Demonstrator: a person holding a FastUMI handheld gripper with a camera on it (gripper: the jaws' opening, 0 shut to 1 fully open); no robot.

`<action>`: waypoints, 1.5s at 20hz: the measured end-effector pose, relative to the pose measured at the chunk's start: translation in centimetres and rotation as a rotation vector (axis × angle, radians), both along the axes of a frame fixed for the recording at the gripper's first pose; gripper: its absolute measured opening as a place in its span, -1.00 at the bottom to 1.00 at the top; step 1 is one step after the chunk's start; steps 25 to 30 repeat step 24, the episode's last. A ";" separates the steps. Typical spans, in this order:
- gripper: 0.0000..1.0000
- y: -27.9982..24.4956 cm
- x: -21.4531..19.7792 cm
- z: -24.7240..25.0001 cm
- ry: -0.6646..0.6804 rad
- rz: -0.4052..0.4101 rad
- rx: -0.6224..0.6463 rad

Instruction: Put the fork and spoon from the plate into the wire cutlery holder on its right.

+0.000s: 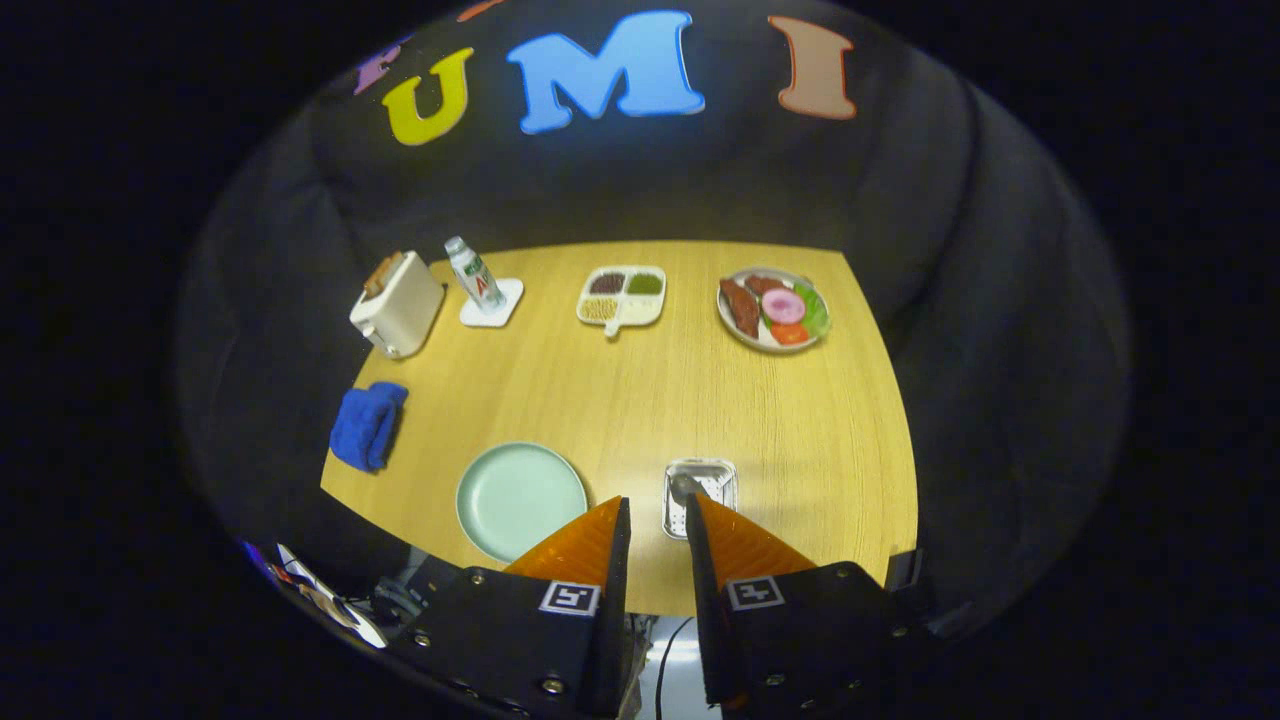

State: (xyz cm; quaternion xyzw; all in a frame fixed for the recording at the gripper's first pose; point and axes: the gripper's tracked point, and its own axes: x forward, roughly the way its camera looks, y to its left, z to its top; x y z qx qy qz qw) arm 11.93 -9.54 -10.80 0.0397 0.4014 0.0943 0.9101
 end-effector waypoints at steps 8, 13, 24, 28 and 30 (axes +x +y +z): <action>-0.17 5.8 -6.3 9.6 -0.484 -0.024 0.040; -0.01 6.6 -8.9 13.3 -0.660 -0.125 0.041; 0.52 10.7 -11.3 16.3 -0.981 -0.092 -0.232; 0.52 10.7 -11.3 16.3 -0.981 -0.092 -0.232; 0.52 10.7 -11.3 16.3 -0.981 -0.092 -0.232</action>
